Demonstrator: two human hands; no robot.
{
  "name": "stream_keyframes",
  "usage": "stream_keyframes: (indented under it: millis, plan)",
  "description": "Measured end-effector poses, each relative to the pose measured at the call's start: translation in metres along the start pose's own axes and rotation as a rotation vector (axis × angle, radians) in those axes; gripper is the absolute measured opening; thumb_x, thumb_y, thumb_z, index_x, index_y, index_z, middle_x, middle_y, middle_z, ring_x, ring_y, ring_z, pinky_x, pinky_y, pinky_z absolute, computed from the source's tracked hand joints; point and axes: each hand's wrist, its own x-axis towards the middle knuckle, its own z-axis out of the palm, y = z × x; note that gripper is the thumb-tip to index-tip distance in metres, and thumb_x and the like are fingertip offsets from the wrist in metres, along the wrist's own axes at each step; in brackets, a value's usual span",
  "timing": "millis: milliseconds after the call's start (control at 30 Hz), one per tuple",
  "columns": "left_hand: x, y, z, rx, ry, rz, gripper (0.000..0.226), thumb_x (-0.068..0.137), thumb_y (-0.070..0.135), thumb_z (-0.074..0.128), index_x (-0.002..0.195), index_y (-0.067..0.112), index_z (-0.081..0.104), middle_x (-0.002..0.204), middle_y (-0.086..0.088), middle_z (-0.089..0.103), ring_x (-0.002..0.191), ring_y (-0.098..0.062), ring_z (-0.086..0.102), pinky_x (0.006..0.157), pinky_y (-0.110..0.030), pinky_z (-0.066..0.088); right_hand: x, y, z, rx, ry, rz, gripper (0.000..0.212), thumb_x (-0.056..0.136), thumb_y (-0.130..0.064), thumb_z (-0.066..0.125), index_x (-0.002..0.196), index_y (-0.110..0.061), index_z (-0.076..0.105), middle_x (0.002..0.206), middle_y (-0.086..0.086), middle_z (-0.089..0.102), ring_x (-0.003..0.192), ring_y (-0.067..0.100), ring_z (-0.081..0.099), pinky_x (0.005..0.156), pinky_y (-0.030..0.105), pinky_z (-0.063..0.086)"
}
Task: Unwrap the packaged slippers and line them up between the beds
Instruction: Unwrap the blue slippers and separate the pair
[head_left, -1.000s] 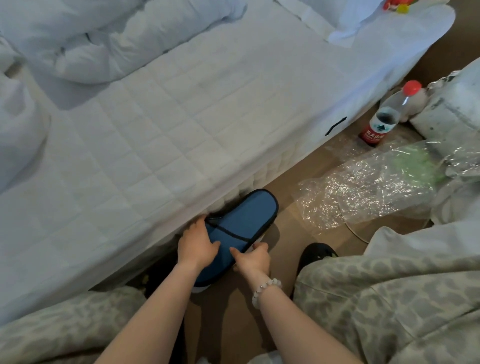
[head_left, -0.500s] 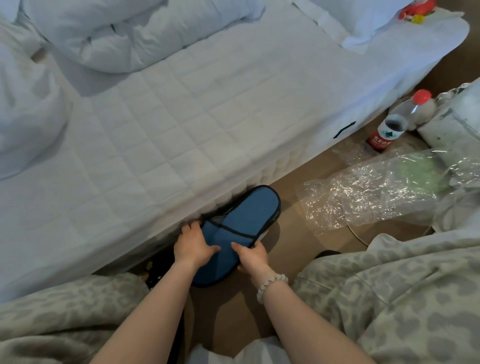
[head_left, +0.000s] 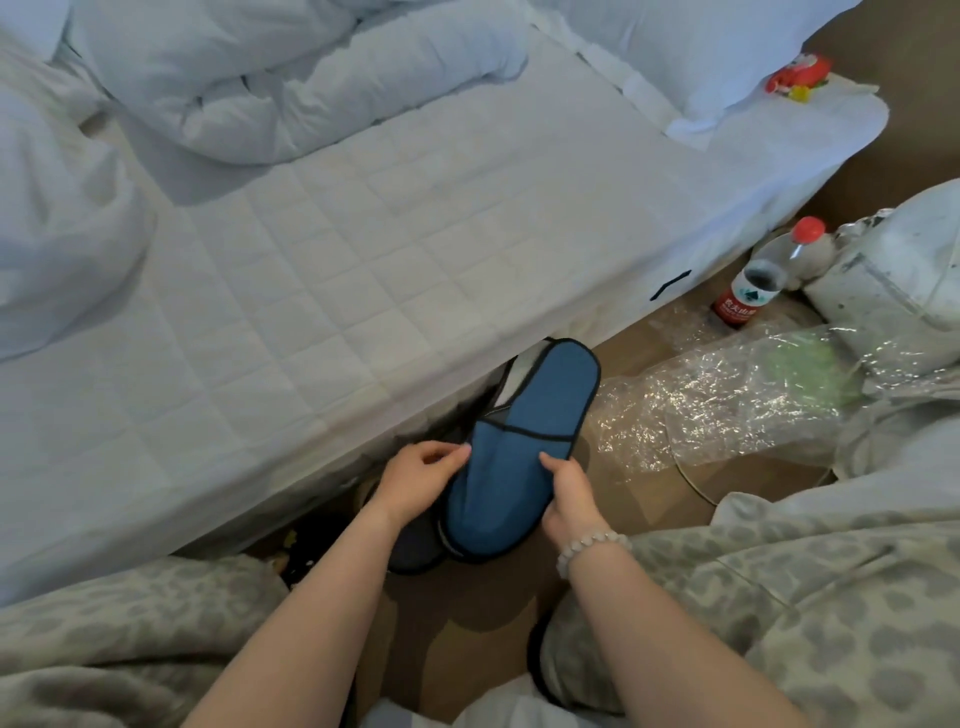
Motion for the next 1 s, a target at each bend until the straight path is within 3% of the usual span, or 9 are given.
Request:
stream_keyframes:
  millis: [100, 200, 367, 500, 600, 700, 800, 933, 1000]
  plan:
    - [-0.001, 0.012, 0.007, -0.270, -0.082, -0.070, 0.026, 0.094, 0.037, 0.051, 0.099, 0.019, 0.070, 0.106, -0.001, 0.070, 0.102, -0.018, 0.063, 0.098, -0.034, 0.047, -0.004, -0.014, -0.005, -0.034, 0.032, 0.015, 0.028, 0.088, -0.011, 0.053, 0.116, -0.010, 0.058, 0.116, 0.010, 0.064, 0.105, 0.030, 0.058, 0.095, 0.044, 0.046]
    - [-0.014, 0.027, 0.015, -0.423, -0.178, -0.026, 0.017, 0.094, 0.027, 0.054, 0.092, 0.019, 0.069, 0.096, 0.000, 0.069, 0.088, -0.011, 0.063, 0.077, -0.023, 0.050, -0.009, -0.019, -0.009, -0.029, 0.036, 0.005, 0.034, 0.074, -0.021, 0.055, 0.105, -0.011, 0.062, 0.106, 0.008, 0.066, 0.098, 0.029, 0.060, 0.093, 0.042, 0.046]
    - [-0.036, 0.051, 0.034, -0.493, -0.451, -0.134, 0.039, 0.085, 0.053, 0.055, 0.097, 0.017, 0.065, 0.079, 0.004, 0.066, 0.068, -0.009, 0.060, 0.068, -0.024, 0.045, -0.021, -0.022, -0.008, -0.077, -0.025, -0.021, 0.032, 0.083, -0.040, 0.047, 0.091, -0.010, 0.056, 0.076, 0.007, 0.056, 0.069, 0.023, 0.054, 0.064, 0.031, 0.045]
    - [-0.045, 0.062, 0.039, -0.619, -0.580, -0.275, 0.055, 0.074, 0.063, 0.059, 0.101, 0.016, 0.066, 0.100, -0.006, 0.067, 0.094, -0.021, 0.063, 0.082, -0.033, 0.051, -0.033, -0.041, 0.003, -0.086, -0.106, -0.081, 0.043, 0.091, -0.045, 0.041, 0.085, -0.007, 0.062, 0.073, 0.010, 0.059, 0.069, 0.024, 0.058, 0.062, 0.031, 0.048]
    - [-0.048, 0.069, 0.041, -0.636, -0.564, -0.242, 0.060, 0.071, 0.063, 0.061, 0.105, 0.013, 0.064, 0.103, -0.008, 0.065, 0.096, -0.023, 0.061, 0.091, -0.036, 0.049, -0.041, -0.056, 0.003, -0.144, -0.152, -0.118, 0.043, 0.092, -0.044, 0.041, 0.077, -0.009, 0.061, 0.068, 0.010, 0.058, 0.067, 0.024, 0.056, 0.062, 0.032, 0.047]
    - [-0.046, 0.074, 0.042, -0.633, -0.547, -0.177, 0.066, 0.060, 0.061, 0.066, 0.104, 0.011, 0.066, 0.097, -0.008, 0.067, 0.092, -0.022, 0.062, 0.093, -0.036, 0.048, -0.042, -0.068, 0.001, -0.184, -0.144, -0.174, 0.038, 0.086, -0.045, 0.048, 0.088, -0.010, 0.064, 0.081, 0.009, 0.062, 0.083, 0.025, 0.059, 0.085, 0.041, 0.050]
    - [-0.043, 0.089, 0.040, -0.606, -0.473, -0.090, 0.055, 0.073, 0.059, 0.065, 0.102, 0.012, 0.067, 0.095, -0.008, 0.070, 0.090, -0.022, 0.064, 0.090, -0.035, 0.051, -0.046, -0.089, 0.004, -0.262, -0.135, -0.268, 0.036, 0.087, -0.040, 0.048, 0.093, -0.009, 0.064, 0.086, 0.010, 0.064, 0.083, 0.027, 0.061, 0.082, 0.040, 0.050]
    - [-0.035, 0.118, 0.035, -0.618, -0.304, 0.067, 0.111, 0.042, 0.066, 0.082, 0.132, 0.015, 0.044, 0.117, -0.008, 0.065, 0.104, -0.026, 0.063, 0.095, -0.043, 0.050, -0.054, -0.138, 0.013, -0.467, -0.121, -0.414, 0.038, 0.069, -0.039, 0.056, 0.088, -0.007, 0.064, 0.099, 0.017, 0.066, 0.091, 0.031, 0.063, 0.086, 0.043, 0.051]
    - [-0.032, 0.136, 0.028, -0.613, -0.205, 0.099, 0.115, 0.041, 0.062, 0.084, 0.134, 0.016, 0.036, 0.123, -0.006, 0.059, 0.107, -0.023, 0.059, 0.096, -0.042, 0.048, -0.062, -0.173, 0.019, -0.628, -0.081, -0.510, 0.023, 0.080, -0.031, 0.058, 0.086, -0.010, 0.061, 0.101, 0.014, 0.065, 0.086, 0.024, 0.060, 0.080, 0.033, 0.050]
